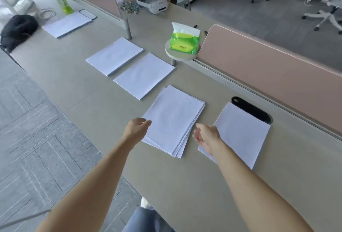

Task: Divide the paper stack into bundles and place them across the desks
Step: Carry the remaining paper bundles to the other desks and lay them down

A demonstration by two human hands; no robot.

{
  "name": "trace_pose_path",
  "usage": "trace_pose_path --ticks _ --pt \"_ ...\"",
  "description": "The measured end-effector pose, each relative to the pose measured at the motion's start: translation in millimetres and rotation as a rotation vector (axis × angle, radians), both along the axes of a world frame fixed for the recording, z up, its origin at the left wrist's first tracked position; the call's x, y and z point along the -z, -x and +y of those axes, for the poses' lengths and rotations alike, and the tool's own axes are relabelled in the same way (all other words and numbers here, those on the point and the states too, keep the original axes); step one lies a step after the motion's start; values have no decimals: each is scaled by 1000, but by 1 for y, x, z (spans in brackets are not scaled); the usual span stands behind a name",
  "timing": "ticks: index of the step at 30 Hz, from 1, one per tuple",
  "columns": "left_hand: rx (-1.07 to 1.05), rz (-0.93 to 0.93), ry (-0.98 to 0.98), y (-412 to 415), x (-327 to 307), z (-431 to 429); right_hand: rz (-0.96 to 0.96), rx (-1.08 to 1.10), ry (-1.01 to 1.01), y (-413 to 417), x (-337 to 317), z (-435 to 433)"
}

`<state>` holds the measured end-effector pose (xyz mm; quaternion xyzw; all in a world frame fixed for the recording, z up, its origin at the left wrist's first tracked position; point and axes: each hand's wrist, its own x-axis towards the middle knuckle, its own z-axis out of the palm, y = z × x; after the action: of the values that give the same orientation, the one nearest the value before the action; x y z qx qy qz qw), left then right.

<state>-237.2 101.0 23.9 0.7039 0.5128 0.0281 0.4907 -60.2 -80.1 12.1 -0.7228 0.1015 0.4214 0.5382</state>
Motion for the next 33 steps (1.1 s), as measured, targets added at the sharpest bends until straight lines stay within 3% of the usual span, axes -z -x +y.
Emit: trace_pose_path --ticks 7,14,27,33 --pt "81 72 23 -57 61 76 67 98 188 -6 37 54" --pt "214 180 65 -82 80 103 152 179 323 1 48 73" --pt "217 200 142 -87 85 124 224 209 279 -7 67 101" --pt "241 239 174 -82 84 126 37 112 321 3 67 120"
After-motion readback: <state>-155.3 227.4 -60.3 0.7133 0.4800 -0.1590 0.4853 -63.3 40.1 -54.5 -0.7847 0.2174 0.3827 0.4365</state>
